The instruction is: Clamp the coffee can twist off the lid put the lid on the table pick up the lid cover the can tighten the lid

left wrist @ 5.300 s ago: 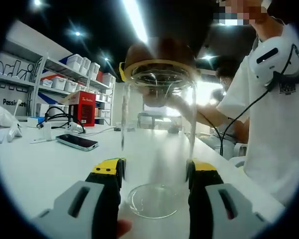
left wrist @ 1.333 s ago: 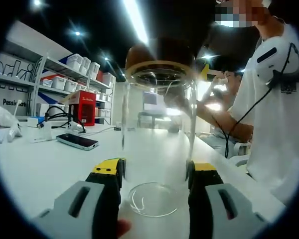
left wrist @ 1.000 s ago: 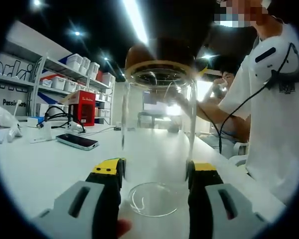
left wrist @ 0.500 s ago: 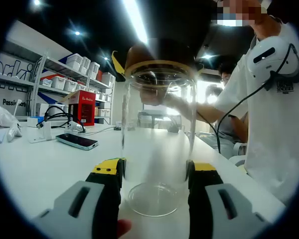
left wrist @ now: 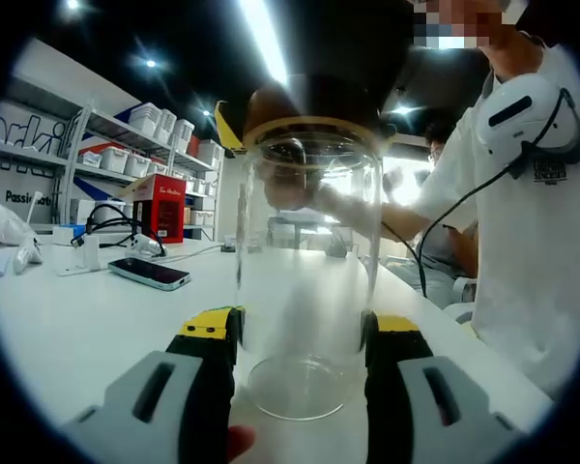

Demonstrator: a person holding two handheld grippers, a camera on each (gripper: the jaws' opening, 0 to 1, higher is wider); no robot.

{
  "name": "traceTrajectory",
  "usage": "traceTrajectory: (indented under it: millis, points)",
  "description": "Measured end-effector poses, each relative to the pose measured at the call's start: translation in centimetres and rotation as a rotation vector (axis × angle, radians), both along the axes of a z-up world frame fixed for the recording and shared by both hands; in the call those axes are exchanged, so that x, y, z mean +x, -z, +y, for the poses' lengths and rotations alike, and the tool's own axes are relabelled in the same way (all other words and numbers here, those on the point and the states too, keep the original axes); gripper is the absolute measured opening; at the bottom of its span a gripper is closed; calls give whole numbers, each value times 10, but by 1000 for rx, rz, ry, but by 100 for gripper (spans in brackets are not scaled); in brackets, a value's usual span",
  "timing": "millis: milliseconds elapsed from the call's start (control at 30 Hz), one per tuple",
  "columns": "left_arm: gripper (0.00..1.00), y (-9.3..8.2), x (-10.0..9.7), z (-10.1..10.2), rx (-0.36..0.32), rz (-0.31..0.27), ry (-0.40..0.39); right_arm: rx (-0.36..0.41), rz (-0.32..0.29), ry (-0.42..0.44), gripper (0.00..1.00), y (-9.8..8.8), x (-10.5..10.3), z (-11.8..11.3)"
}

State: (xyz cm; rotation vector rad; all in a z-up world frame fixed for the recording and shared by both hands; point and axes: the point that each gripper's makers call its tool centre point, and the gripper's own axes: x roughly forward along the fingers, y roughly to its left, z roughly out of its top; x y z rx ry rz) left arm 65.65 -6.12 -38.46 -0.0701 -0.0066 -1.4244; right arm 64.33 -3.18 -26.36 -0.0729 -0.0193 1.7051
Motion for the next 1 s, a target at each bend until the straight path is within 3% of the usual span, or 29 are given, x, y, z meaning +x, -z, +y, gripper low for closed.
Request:
traceTrajectory:
  millis: [567, 1000]
  points:
    - [43, 0, -1, 0, 2, 3, 0, 4, 22, 5, 49, 0, -4, -1]
    - [42, 1, 0, 1, 5, 3, -2, 29, 47, 96, 49, 1, -2, -3]
